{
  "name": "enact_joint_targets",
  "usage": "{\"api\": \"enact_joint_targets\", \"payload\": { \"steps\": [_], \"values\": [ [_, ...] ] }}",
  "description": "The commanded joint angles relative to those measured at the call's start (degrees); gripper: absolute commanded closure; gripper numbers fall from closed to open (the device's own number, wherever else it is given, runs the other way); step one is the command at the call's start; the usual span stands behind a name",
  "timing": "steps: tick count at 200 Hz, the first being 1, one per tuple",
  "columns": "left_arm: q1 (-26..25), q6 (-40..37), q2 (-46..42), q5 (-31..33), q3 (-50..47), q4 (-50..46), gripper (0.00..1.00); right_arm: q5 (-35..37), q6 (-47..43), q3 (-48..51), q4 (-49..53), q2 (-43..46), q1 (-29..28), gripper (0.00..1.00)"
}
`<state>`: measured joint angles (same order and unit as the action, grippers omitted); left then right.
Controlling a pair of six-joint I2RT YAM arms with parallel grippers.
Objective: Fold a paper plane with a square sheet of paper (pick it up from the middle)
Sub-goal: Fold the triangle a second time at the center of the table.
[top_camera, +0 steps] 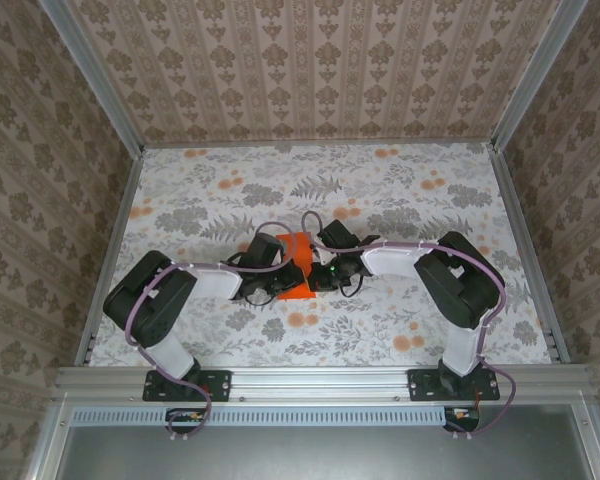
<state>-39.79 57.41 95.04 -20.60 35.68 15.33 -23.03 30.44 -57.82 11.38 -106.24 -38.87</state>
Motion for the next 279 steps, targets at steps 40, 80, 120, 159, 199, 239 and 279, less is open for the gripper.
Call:
{"api": "enact_joint_targets", "payload": {
  "steps": [40, 80, 120, 159, 199, 239, 279],
  "values": [
    [2.8, -0.2, 0.0, 6.2, -6.0, 3.0, 0.91, 6.2, -4.7, 1.9, 9.0, -4.7, 0.0, 1.0],
    [9.3, -3.8, -1.8, 3.9, -6.1, 1.8, 0.91, 6.5, -6.6, 2.5, 10.5, -5.1, -0.1, 1.0],
    [16.4, -8.1, -1.7, 1.8, -4.6, -0.9, 0.91, 6.0, -6.8, 2.3, 10.7, -5.3, -0.1, 1.0],
    [19.1, -9.9, -5.1, -1.4, -4.2, -1.5, 0.91, 5.7, -6.6, 1.9, 11.1, -5.3, -0.1, 1.0],
    [14.7, -8.8, -9.3, -3.0, -4.7, -0.8, 0.91, 5.5, -6.3, 1.9, 11.4, -4.9, -0.1, 1.0],
    [9.2, -8.2, -4.9, -3.0, -2.5, 1.2, 0.94, 4.1, -6.3, 1.9, 10.8, -4.3, -0.1, 1.0],
    [8.9, -7.4, -0.2, -3.1, -0.7, 1.2, 0.95, 0.5, -5.4, 2.0, 7.6, -1.9, -0.1, 1.0]
  ]
}}
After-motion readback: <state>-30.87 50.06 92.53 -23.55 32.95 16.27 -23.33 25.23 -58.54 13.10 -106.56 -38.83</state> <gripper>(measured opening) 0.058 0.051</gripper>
